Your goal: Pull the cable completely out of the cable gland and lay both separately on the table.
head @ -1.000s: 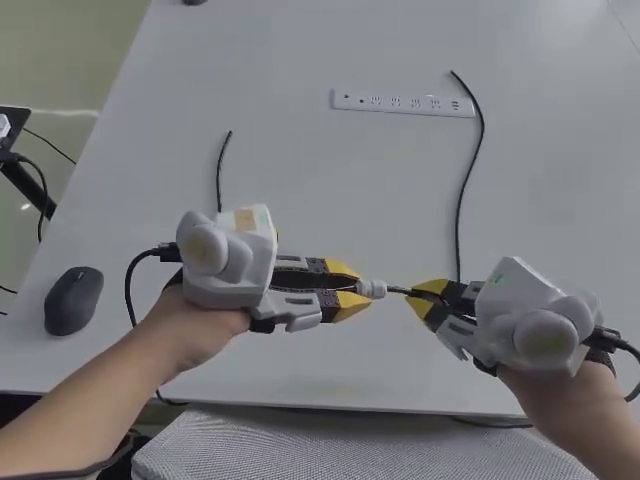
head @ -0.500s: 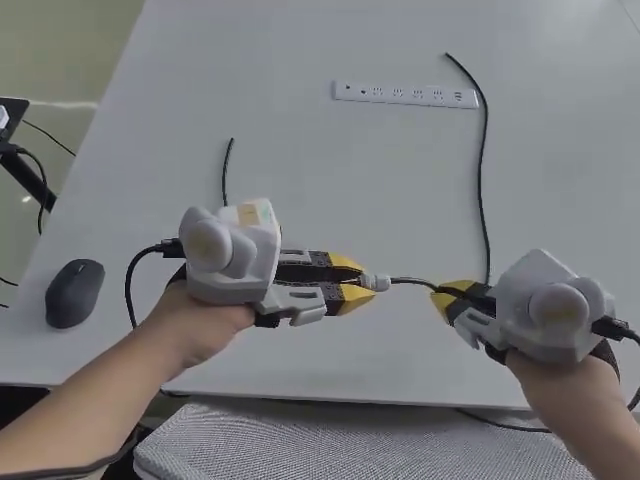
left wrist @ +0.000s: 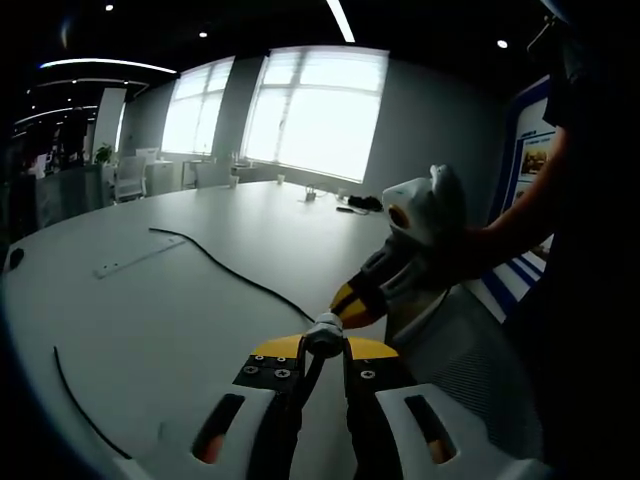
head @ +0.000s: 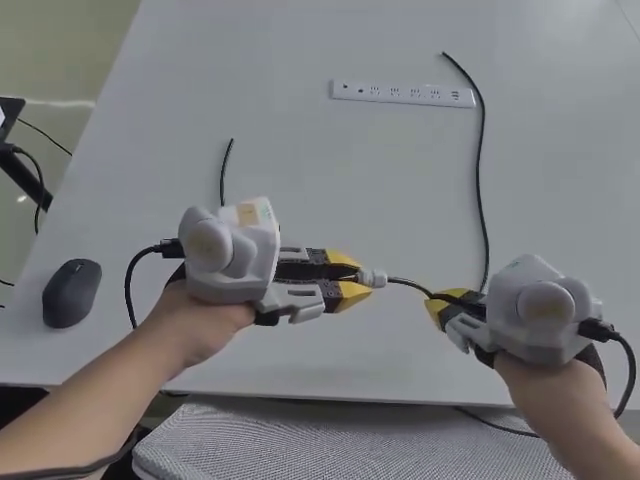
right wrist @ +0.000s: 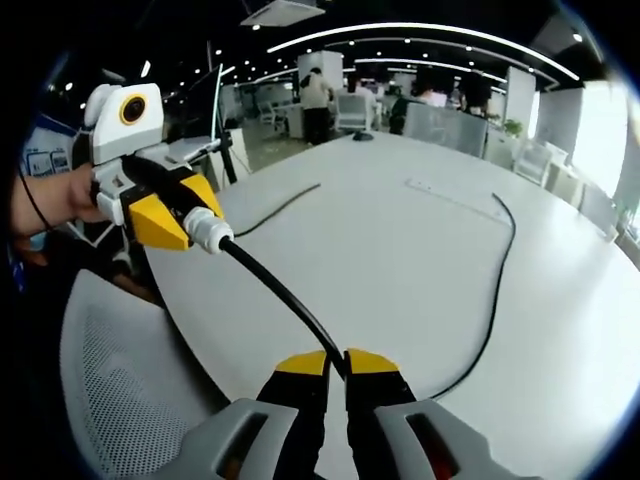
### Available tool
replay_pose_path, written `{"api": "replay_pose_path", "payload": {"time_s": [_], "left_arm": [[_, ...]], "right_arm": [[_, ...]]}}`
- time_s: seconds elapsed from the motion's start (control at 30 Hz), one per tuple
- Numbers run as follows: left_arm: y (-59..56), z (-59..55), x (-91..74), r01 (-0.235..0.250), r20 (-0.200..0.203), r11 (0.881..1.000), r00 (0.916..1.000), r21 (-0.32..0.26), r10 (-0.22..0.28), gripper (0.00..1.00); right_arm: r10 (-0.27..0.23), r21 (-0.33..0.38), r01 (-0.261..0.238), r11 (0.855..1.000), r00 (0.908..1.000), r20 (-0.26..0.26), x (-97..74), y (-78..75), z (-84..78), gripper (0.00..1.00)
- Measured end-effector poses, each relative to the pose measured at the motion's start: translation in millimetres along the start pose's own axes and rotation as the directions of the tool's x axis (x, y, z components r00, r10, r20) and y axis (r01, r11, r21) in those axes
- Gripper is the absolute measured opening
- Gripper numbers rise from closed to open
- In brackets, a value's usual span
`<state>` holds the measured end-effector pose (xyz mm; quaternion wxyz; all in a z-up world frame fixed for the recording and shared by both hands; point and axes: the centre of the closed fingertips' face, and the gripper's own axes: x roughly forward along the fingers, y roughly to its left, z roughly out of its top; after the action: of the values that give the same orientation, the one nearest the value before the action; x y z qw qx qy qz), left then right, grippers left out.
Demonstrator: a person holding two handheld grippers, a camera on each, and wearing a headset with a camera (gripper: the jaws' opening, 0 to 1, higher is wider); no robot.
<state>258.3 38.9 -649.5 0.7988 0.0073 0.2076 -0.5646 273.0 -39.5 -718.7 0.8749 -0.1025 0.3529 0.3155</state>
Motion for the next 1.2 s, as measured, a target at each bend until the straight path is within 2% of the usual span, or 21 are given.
{"api": "replay_pose_path", "payload": {"time_s": [0.23,0.3,0.37,0.43,0.53,0.7,0.8,0.93,1.03,1.13,1.2], "left_arm": [[2.1,0.2,-3.2,0.001,0.001,1.000,1.0000,-0.015,-0.001,0.15],[2.5,0.3,-3.8,0.005,0.002,1.000,1.0000,-0.017,-0.005,0.15],[3.7,1.7,-4.6,0.006,0.007,1.000,1.0000,-0.025,-0.006,0.15],[4.8,2.1,-4.0,0.010,0.008,1.000,0.9999,-0.027,-0.009,0.15],[4.1,2.0,-2.7,0.015,0.005,1.000,0.9999,-0.027,-0.014,0.15],[1.5,3.0,-1.1,0.020,0.006,0.999,0.9998,-0.034,-0.020,0.15],[0.9,2.3,-0.5,0.023,-0.001,0.999,0.9997,-0.029,-0.023,0.15],[1.6,2.1,-0.8,0.024,-0.008,0.999,0.9997,-0.027,-0.024,0.15],[1.8,3.1,-0.7,0.026,-0.007,0.999,0.9996,-0.023,-0.026,0.15],[2.4,3.9,-0.7,0.030,-0.008,0.999,0.9995,-0.021,-0.030,0.15],[2.1,3.4,-0.7,0.031,-0.013,0.999,0.9994,-0.019,-0.031,0.15]], "right_arm": [[-0.010,-0.126,0.012,0.992,0.9998,0.016,-4.6,1.6,5.9,0.01],[-0.031,-0.235,0.034,0.971,0.9994,0.016,-7.3,0.5,9.7,0.01],[-0.051,-0.308,0.052,0.950,0.9986,0.010,-11.4,1.2,12.4,0.01],[-0.051,-0.317,0.061,0.947,0.9979,0.040,-17.4,5.0,22.2,0.03],[-0.060,-0.386,0.082,0.919,0.9958,0.068,-24.1,10.3,38.0,0.08],[-0.021,-0.493,0.059,0.868,0.9963,0.083,-20.9,33.1,54.4,0.08],[-0.007,-0.512,0.050,0.858,0.9963,0.086,-17.7,42.0,60.1,0.08],[0.019,-0.566,0.029,0.824,0.9968,0.078,-15.1,51.9,63.4,0.05],[0.022,-0.571,0.026,0.820,0.9968,0.076,-15.5,52.4,64.1,0.02],[0.019,-0.593,0.031,0.804,0.9968,0.077,-15.7,52.4,64.8,0.02],[0.020,-0.599,0.029,0.800,0.9970,0.075,-15.4,52.6,64.2,0.02]]}}
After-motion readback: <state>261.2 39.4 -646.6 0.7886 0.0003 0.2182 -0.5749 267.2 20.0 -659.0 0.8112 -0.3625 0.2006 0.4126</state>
